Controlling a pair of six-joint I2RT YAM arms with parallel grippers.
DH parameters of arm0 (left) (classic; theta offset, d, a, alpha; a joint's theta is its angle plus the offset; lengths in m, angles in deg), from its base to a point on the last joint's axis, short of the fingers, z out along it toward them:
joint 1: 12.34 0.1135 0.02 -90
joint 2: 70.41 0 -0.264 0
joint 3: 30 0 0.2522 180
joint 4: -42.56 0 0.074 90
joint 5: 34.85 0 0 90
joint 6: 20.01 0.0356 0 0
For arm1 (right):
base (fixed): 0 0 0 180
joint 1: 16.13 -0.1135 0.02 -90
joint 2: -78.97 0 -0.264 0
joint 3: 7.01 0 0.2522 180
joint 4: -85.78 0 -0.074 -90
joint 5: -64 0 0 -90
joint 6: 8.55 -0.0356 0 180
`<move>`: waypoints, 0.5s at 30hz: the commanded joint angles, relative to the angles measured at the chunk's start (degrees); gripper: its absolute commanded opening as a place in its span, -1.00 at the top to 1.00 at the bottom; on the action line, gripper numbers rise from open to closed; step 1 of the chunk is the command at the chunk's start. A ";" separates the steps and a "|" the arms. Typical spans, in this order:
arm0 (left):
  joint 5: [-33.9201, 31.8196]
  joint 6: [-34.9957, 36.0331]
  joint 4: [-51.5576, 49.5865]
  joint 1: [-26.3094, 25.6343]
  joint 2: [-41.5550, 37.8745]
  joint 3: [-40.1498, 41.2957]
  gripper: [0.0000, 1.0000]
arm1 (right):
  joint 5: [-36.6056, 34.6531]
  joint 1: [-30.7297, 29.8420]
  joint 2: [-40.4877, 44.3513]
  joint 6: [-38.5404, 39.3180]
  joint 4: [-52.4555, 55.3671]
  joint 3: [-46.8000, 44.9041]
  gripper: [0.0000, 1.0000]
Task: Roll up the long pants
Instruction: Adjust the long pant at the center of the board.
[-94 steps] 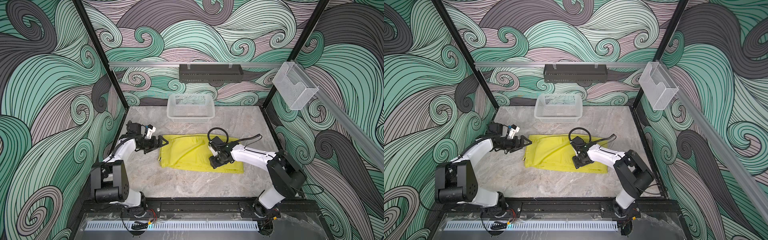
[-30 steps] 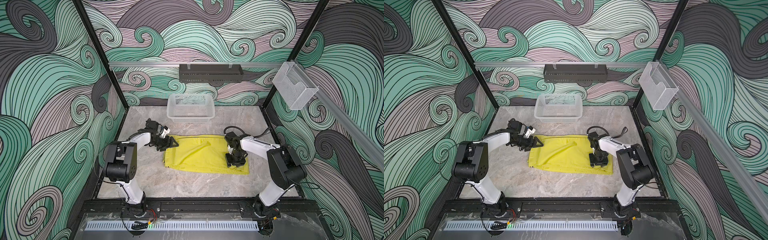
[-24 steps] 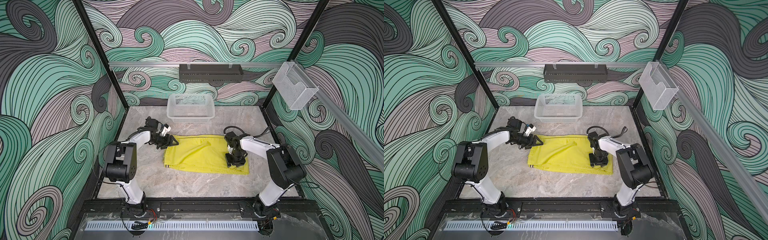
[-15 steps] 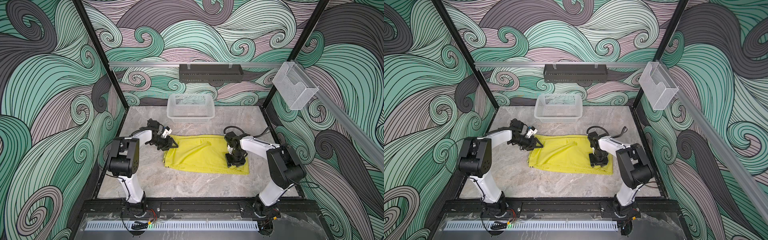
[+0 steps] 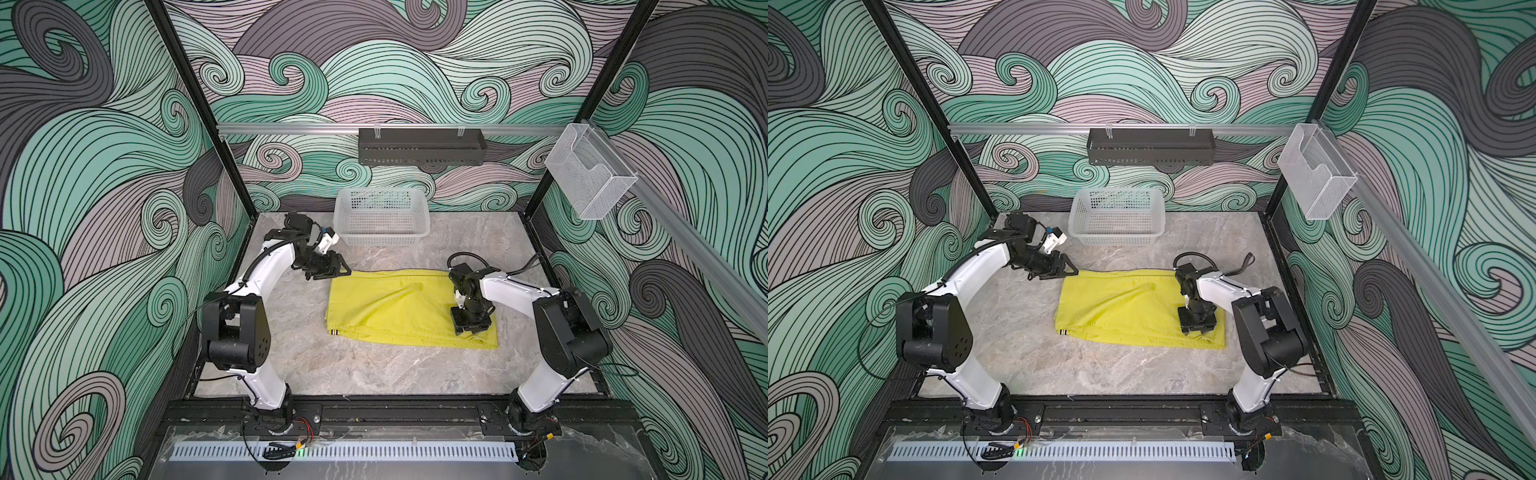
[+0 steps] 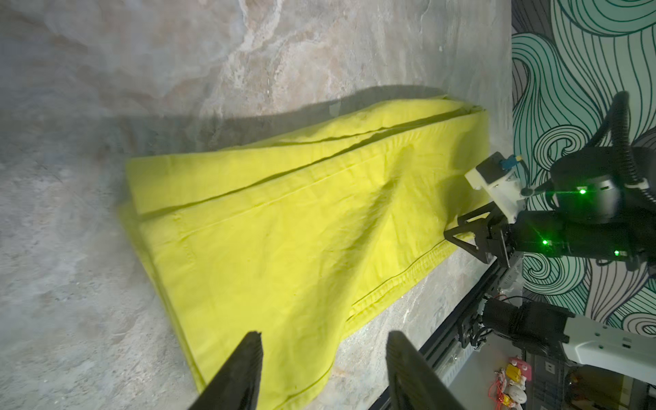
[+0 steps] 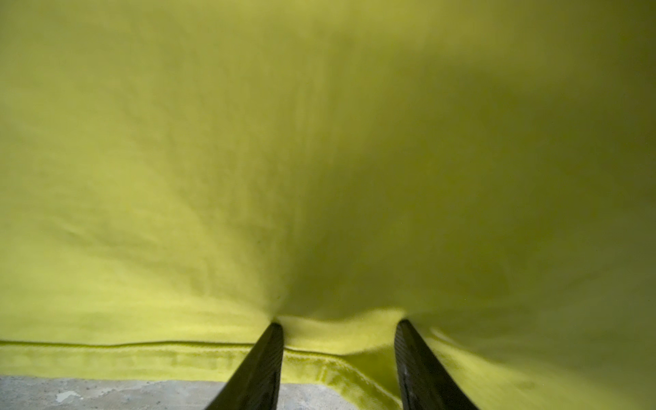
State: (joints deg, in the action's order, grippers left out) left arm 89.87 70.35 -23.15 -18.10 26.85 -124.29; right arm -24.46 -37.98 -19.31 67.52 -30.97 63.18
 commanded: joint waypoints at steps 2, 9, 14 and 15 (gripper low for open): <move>-5.94 0.96 -7.21 0.13 1.96 0.41 -0.97 | -0.32 0.28 -0.06 0.19 0.34 -1.18 -0.04; 3.56 0.46 -0.94 -2.75 -6.86 4.41 -0.97 | -1.29 -0.04 4.72 3.27 2.11 1.12 -0.05; 13.10 -2.47 4.30 -7.49 -8.51 5.96 -0.97 | -1.38 -0.37 9.13 4.82 6.66 5.90 -0.05; 11.37 -3.69 5.75 -7.97 -8.88 7.01 -0.97 | -1.12 -0.56 11.09 5.39 6.23 6.47 -0.05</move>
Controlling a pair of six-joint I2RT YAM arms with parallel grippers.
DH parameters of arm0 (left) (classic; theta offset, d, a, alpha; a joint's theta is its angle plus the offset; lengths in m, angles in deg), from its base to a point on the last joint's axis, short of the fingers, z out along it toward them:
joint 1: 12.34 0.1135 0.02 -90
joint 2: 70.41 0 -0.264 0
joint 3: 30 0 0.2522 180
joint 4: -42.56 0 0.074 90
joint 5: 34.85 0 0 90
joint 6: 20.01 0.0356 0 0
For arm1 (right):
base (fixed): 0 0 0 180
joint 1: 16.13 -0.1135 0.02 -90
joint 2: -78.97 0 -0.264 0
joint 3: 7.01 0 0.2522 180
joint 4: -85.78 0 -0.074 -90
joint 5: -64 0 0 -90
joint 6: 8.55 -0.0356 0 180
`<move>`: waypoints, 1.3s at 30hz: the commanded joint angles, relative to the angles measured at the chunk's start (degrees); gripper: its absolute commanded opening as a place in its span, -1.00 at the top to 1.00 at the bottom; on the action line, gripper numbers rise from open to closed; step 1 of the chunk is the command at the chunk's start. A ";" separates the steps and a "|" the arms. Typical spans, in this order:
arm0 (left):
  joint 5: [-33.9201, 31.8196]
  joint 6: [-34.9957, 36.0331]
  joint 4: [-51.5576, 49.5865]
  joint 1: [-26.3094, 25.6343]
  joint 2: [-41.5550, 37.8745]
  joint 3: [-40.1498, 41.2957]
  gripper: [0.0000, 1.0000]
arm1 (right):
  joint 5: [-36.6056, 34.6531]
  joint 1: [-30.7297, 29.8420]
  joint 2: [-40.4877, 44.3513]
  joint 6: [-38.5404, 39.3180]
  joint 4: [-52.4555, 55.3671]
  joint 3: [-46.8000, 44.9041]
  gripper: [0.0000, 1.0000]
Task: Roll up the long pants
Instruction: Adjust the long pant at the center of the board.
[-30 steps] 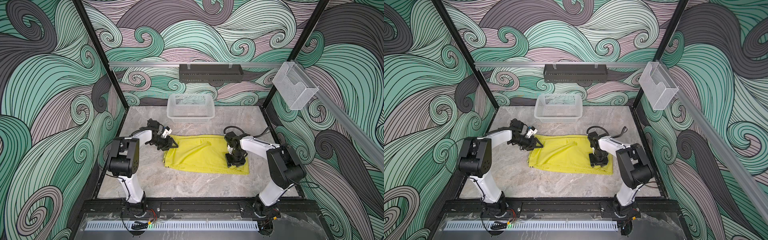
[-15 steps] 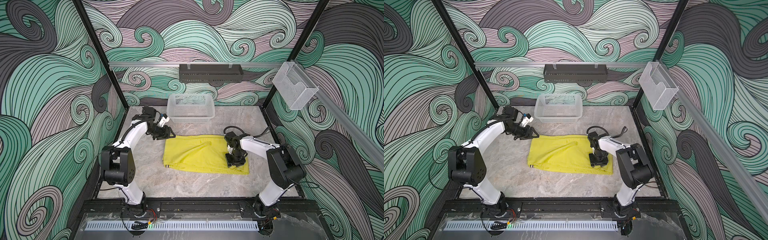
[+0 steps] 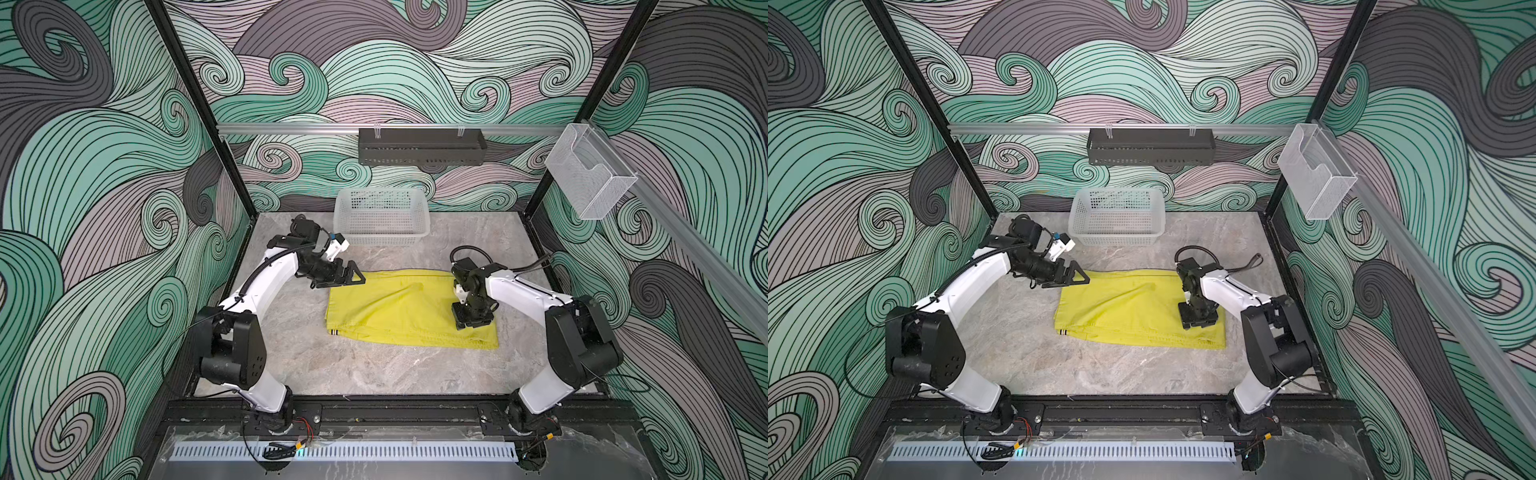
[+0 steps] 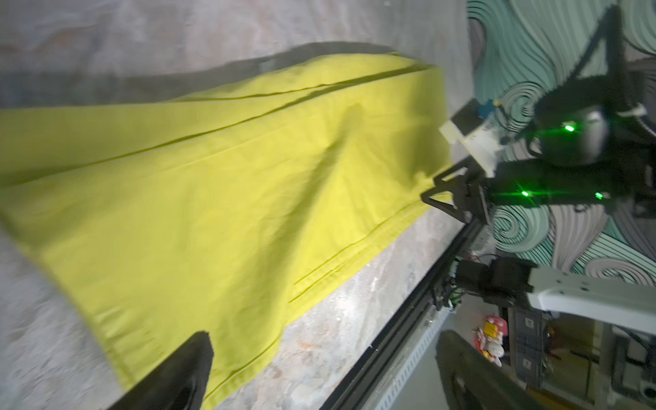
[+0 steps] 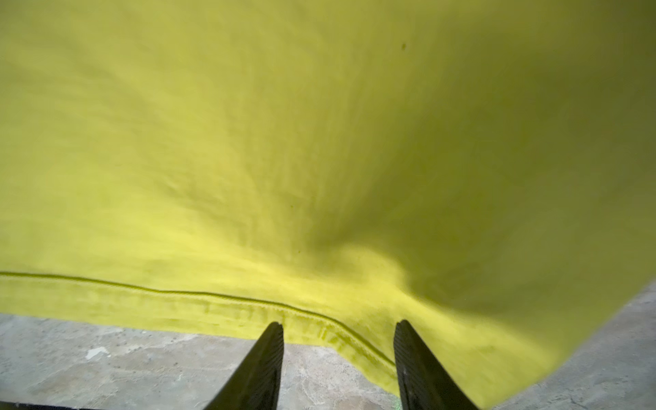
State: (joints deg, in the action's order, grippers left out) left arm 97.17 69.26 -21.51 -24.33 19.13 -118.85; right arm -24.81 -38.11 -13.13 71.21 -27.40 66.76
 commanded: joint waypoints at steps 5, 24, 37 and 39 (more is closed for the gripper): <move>-6.13 -10.12 11.79 -1.92 -6.64 6.53 -0.97 | 5.18 -0.70 19.62 8.09 -11.00 -1.06 -0.37; -14.59 -26.87 19.32 -2.93 -10.97 25.76 -0.97 | 28.43 -2.66 1.04 -22.15 -33.41 -17.72 -0.19; -20.23 -21.06 20.02 -2.18 12.14 15.17 -0.97 | 22.44 -15.12 22.07 -34.83 -33.07 -35.87 -0.23; -20.83 -19.11 18.11 -1.73 16.05 9.93 -0.97 | 21.69 -17.29 26.36 -37.03 -32.76 -37.72 -0.24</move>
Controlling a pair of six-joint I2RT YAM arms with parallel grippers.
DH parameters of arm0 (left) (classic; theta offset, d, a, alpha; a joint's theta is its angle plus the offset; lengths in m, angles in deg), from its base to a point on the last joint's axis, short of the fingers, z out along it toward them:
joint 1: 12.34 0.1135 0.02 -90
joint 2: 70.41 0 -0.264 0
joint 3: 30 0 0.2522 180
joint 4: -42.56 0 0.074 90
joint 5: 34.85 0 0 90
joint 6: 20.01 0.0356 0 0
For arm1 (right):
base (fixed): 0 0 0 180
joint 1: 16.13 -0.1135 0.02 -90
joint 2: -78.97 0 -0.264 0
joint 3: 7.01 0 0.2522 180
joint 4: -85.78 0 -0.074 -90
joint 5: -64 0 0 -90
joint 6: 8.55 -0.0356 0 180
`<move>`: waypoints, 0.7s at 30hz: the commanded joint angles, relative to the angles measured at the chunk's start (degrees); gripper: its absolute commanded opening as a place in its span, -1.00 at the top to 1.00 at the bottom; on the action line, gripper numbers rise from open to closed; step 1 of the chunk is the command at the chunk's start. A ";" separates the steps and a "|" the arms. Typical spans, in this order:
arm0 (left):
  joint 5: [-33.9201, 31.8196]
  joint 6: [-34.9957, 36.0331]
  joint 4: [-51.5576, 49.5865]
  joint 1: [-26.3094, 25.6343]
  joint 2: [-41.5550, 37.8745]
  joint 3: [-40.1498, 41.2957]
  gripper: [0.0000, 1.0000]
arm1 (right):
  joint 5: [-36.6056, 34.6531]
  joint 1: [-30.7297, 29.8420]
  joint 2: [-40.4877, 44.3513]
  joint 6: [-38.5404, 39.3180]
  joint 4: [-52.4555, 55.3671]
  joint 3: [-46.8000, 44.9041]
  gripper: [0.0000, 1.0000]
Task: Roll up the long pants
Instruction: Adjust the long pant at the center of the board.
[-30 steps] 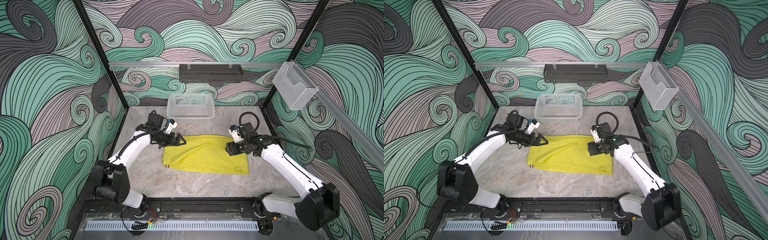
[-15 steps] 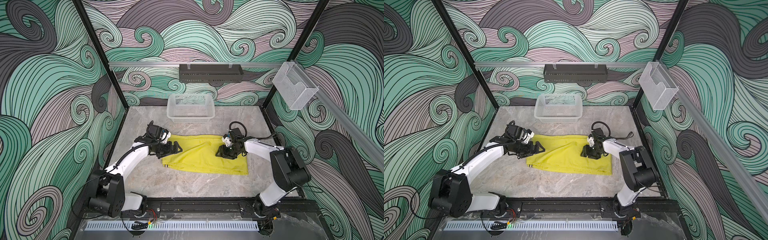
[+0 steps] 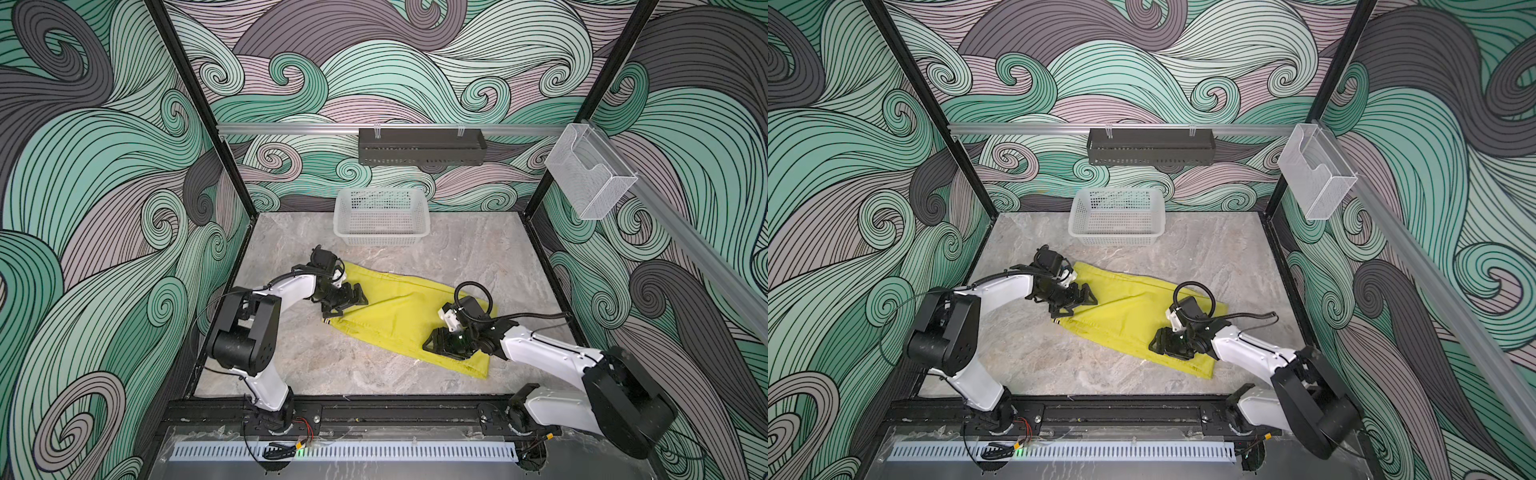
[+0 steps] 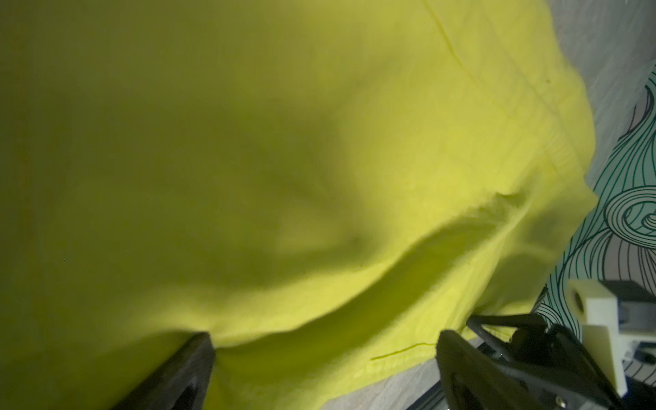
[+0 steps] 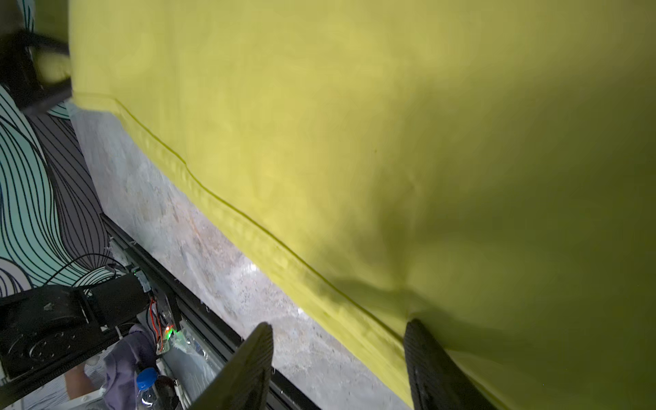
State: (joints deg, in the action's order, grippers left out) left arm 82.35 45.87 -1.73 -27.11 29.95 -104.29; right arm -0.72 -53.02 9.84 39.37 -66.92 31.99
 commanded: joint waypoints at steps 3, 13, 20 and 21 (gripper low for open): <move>-5.91 7.37 -4.30 1.14 11.27 -11.88 -0.97 | -3.41 -4.17 9.49 -7.85 8.43 -6.06 -0.25; -6.11 21.10 -10.46 0.97 23.37 -27.00 -0.97 | -1.16 -17.28 3.15 -1.76 0.69 -3.79 -0.29; -1.39 24.50 -13.06 0.81 28.63 -36.95 -0.97 | 3.00 -33.30 -24.21 12.53 1.28 20.62 -0.21; -0.71 25.26 -13.71 0.82 29.06 -37.97 -0.97 | 2.02 -34.90 -22.71 14.00 1.26 22.57 -0.23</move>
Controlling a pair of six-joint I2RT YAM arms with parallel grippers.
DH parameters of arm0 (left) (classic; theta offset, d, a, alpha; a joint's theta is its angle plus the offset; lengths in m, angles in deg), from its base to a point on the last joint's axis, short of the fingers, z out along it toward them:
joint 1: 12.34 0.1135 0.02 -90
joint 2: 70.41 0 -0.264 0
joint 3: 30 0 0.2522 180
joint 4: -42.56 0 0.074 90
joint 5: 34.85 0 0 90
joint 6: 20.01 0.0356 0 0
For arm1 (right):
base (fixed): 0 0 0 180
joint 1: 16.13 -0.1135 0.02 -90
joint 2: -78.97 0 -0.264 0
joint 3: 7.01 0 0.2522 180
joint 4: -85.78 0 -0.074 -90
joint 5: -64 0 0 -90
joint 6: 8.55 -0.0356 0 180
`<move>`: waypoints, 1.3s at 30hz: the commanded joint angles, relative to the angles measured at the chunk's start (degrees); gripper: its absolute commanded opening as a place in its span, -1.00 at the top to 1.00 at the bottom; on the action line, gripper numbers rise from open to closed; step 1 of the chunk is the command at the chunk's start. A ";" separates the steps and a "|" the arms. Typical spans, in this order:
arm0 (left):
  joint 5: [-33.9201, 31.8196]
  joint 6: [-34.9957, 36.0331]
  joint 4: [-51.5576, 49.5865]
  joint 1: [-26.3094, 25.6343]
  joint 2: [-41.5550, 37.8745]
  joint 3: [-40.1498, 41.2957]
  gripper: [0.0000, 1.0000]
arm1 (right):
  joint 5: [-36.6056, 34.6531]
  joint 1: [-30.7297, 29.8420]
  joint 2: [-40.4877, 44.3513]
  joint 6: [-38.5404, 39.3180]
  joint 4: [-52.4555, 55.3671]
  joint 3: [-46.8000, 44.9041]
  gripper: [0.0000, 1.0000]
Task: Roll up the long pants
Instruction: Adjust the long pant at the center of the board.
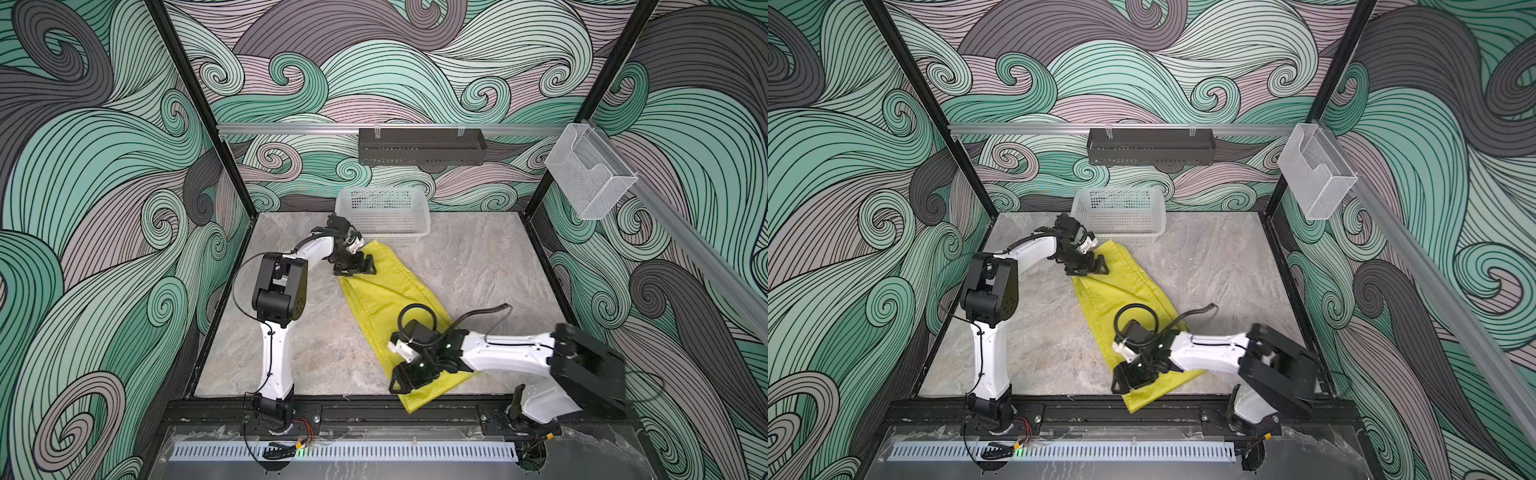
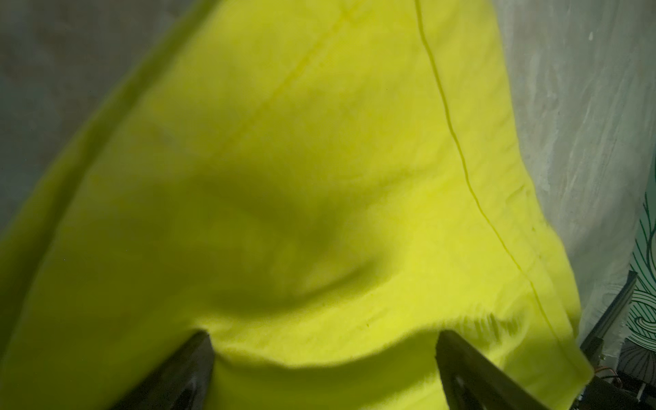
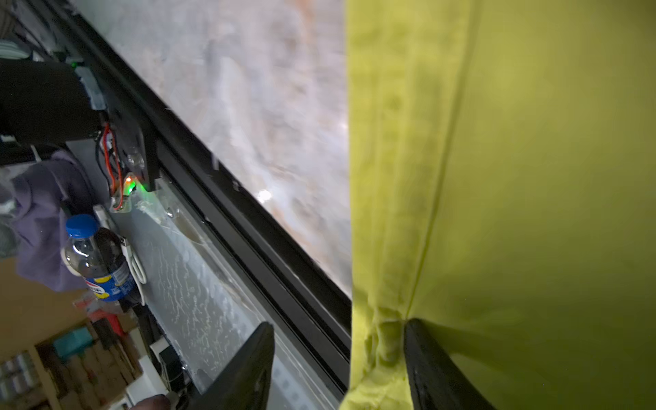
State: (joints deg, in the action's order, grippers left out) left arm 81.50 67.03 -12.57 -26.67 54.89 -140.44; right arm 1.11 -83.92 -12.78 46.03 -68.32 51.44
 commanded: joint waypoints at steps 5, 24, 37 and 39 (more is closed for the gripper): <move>1.00 7.30 0.35 0.39 1.36 0.10 -0.97 | -10.85 -3.36 17.90 15.00 13.34 6.15 -0.35; 4.62 6.48 3.60 0.10 10.05 -6.46 -0.97 | -14.76 3.39 19.60 10.58 10.10 -11.78 -0.37; 5.99 7.70 -1.63 -3.60 15.80 -15.21 -0.97 | -9.89 -2.14 5.75 8.57 3.11 -6.07 -0.34; 5.85 8.01 -3.62 -3.65 13.79 -14.06 -0.97 | -9.88 -2.35 5.35 8.79 3.54 -5.50 -0.34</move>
State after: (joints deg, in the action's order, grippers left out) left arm 90.11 77.15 -16.39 -29.79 65.40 -155.70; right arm -9.71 -85.71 -5.50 55.45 -64.78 46.08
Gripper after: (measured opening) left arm 0.986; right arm 0.671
